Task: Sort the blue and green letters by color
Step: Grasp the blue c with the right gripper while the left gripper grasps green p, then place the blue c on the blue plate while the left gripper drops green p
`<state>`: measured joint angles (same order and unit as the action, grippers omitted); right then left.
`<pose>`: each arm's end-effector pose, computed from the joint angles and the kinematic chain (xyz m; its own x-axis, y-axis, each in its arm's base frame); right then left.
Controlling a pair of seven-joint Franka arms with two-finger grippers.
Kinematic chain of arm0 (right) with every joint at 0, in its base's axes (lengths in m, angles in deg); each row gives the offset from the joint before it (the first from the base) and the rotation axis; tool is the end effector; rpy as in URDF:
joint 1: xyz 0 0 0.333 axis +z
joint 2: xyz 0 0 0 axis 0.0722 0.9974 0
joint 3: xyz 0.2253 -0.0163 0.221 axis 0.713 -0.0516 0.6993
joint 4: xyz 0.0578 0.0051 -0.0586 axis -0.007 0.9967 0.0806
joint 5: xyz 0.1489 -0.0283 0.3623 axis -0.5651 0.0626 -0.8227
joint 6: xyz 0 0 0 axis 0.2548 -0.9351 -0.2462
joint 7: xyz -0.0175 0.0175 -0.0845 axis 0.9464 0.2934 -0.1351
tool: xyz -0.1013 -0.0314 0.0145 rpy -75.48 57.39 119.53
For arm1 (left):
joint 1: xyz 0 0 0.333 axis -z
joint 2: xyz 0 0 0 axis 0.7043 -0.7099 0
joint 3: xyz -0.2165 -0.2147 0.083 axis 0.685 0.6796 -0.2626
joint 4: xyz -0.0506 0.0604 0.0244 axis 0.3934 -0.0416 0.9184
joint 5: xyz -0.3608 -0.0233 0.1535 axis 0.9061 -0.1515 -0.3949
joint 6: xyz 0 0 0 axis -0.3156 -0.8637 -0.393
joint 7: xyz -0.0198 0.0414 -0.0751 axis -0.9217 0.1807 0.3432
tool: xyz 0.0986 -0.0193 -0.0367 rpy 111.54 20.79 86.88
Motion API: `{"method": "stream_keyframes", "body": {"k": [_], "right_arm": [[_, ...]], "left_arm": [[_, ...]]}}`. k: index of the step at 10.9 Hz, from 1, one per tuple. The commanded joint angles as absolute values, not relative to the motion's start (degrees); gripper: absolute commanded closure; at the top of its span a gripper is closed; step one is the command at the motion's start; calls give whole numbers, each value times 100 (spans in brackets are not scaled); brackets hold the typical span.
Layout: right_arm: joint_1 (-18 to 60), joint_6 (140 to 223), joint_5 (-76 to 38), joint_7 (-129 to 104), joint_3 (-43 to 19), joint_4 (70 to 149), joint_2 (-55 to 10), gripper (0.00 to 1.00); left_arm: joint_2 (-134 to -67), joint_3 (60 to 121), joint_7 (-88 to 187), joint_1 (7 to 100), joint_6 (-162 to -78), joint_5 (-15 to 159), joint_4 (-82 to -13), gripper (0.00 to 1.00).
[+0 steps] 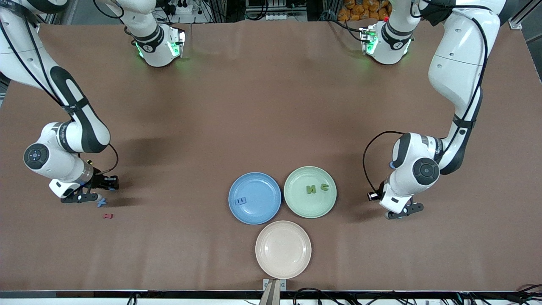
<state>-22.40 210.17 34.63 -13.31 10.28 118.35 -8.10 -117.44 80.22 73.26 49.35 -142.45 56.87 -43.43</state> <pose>0.6268 -0.1144 0.1749 0.9963 0.0817 0.0285 0.0815 -0.9967 0.0062 0.6715 -0.1392 0.1801 0.9659 0.2582 0.0179 0.2575 -0.9657 0.0321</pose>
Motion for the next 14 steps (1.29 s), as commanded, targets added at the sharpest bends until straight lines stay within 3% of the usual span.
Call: {"method": "stream_keyframes", "body": {"k": [1,5,9,14], "right_arm": [[-2302,21076,3429,-1343,1154,12015,-907,100],[-2109,20428,3420,-1492,1399,11498,-986,100],[-1908,19645,3420,-3421,2286,11084,-977,100],[-388,19591,3297,-6427,2332,10259,-653,100]], "left_arm": [[-11618,8085,7304,4952,-14397,5584,-4502,82],[-11188,8041,7303,5145,-13994,5593,-4502,85],[-11063,7997,8267,5960,-13852,5672,-4388,85],[-11326,7997,9630,6788,-13808,6207,-3914,84]]}}
